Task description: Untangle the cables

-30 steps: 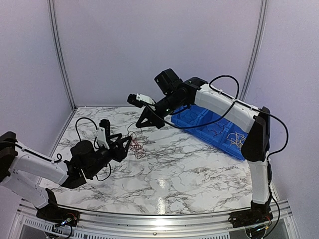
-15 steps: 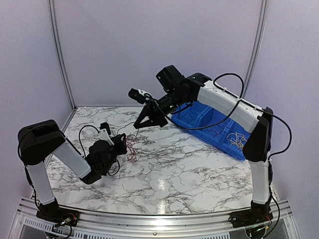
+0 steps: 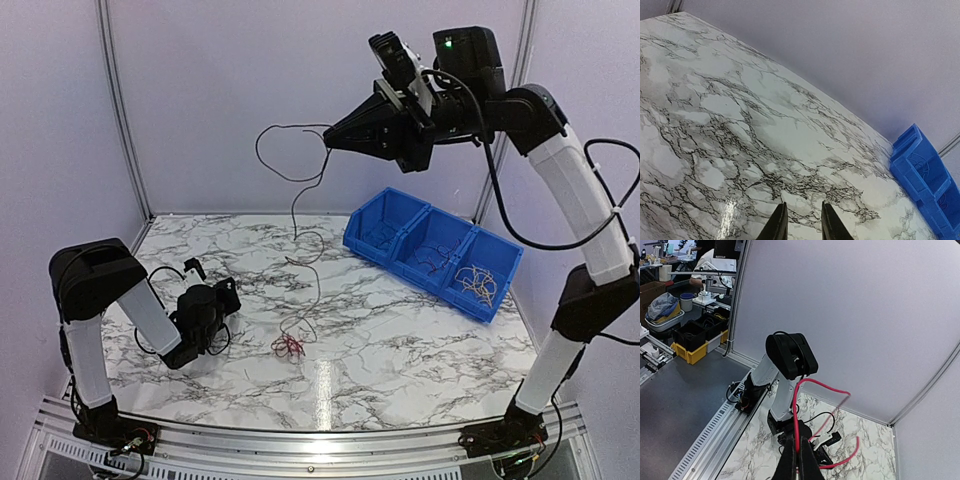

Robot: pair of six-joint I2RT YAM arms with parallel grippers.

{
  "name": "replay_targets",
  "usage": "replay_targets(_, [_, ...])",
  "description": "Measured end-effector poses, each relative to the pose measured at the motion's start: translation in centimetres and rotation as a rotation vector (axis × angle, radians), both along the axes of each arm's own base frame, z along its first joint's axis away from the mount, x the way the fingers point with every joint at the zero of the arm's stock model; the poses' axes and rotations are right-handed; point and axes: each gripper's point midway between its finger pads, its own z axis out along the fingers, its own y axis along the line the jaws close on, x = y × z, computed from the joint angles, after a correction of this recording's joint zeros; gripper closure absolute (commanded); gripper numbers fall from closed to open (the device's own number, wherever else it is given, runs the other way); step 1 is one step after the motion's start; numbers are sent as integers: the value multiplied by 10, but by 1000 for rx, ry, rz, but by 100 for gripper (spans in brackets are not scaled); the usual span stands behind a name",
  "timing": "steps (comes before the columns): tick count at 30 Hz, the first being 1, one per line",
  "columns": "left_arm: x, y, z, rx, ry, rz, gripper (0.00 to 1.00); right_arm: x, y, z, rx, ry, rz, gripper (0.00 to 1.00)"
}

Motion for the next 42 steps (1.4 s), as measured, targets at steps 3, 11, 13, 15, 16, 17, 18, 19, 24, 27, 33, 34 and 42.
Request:
replay_targets(3, [0,-1,-1,-8,6,-6,73,9,-5,-4,-8,1,-27,100])
replay_targets(11, [-10,-27,35,-23,-63,-175,46,71,-8,-45,-91,94,-168,100])
replay_targets(13, [-22,-46,57,-12,-124,-272,42,76,-6,-49,-95,105,-184,100])
replay_targets(15, [-38,-66,82,-4,-192,-377,41,80,-4,-52,-97,110,-201,100])
replay_targets(16, [-47,-76,95,0,-226,-427,40,85,-3,-54,-99,112,-219,100])
replay_targets(17, [-56,-85,106,3,-259,-479,40,85,-2,-55,-100,112,-222,100])
replay_targets(18, [-63,-92,114,7,-286,-523,40,88,-2,-55,-100,111,-233,100])
replay_targets(19, [-71,-99,119,16,-308,-567,40,91,-1,-55,-99,107,-243,100])
replay_targets(24, [-102,-129,121,69,-356,-773,39,103,2,-56,-94,93,-293,100])
replay_targets(27, [-117,-146,118,81,-368,-873,39,111,5,-59,-96,90,-319,100])
replay_targets(33, [-124,-180,112,89,-384,-988,42,119,7,-63,-99,91,-340,100])
replay_targets(34, [-123,-184,111,87,-386,-996,43,119,8,-63,-98,91,-341,100])
replay_targets(42, [-106,-216,120,76,-412,-1021,87,126,13,-64,-86,101,-349,83])
